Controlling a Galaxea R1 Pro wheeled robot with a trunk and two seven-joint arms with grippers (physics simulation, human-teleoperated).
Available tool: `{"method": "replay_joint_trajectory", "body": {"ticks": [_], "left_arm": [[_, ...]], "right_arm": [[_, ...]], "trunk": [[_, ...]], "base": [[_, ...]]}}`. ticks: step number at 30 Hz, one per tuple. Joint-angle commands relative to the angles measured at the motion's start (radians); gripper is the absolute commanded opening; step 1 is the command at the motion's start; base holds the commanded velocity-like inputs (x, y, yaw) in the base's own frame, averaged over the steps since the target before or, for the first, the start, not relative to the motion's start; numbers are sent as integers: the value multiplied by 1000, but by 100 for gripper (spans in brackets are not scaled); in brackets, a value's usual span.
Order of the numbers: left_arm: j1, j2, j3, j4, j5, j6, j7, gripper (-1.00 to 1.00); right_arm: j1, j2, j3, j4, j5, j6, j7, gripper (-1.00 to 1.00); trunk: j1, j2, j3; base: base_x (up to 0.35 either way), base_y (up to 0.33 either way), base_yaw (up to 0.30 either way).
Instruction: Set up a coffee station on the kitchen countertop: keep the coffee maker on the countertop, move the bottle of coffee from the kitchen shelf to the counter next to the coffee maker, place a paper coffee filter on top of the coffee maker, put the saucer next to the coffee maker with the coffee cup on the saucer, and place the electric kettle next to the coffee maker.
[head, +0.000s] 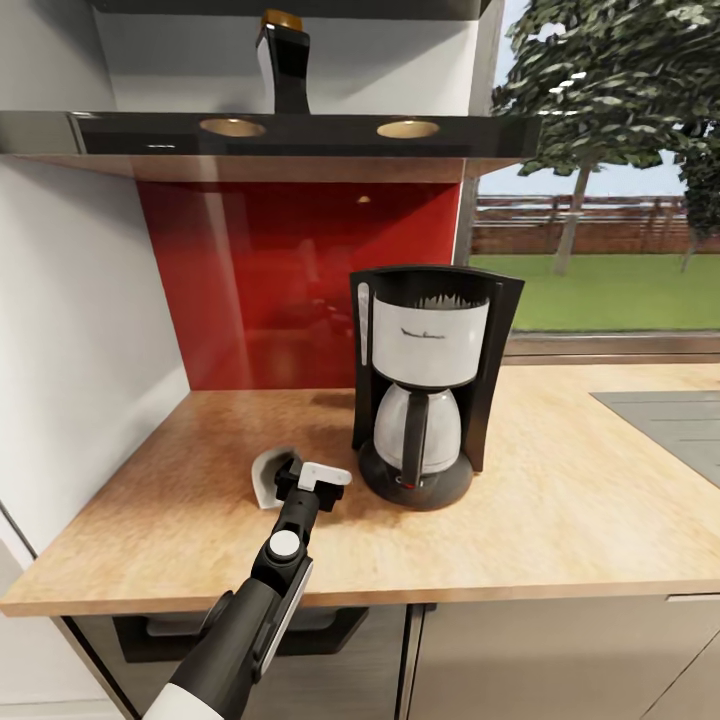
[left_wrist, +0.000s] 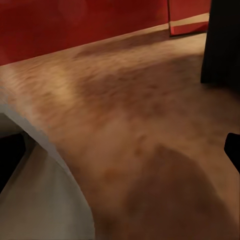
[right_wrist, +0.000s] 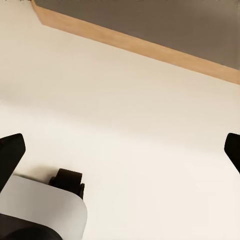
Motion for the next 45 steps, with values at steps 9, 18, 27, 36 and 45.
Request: {"method": "replay_joint_trajectory", "body": {"ticks": [9,18,27,36,45], "left_arm": [[-1,0,-2,-1,-10,7,3,100],[-1,0,-1,-1,-10,7,4,100],[-1,0,-1,-1,-10,7,4,100],[-1,0,-1,-2,-10,6,5,-100],[-1,0,-1,-3,-10,6,5,-100]], "right_arm": [[-1,0,1,1,3,-3,0,100],[-1,0,1,1,3,-3,0,100],[-1,0,1,1,3,-3,0,100],[-1,0,1,1,3,-3,0,100],[-1,0,1,1,3,-3,0,100]], "trunk": [[0,-1,-1],[0,-1,-1],[0,-1,-1],[0,-1,-1],[0,-1,-1]], "base": [[18,0,0],[1,0,0],[0,0,0],[0,0,0],[0,0,0]]}}
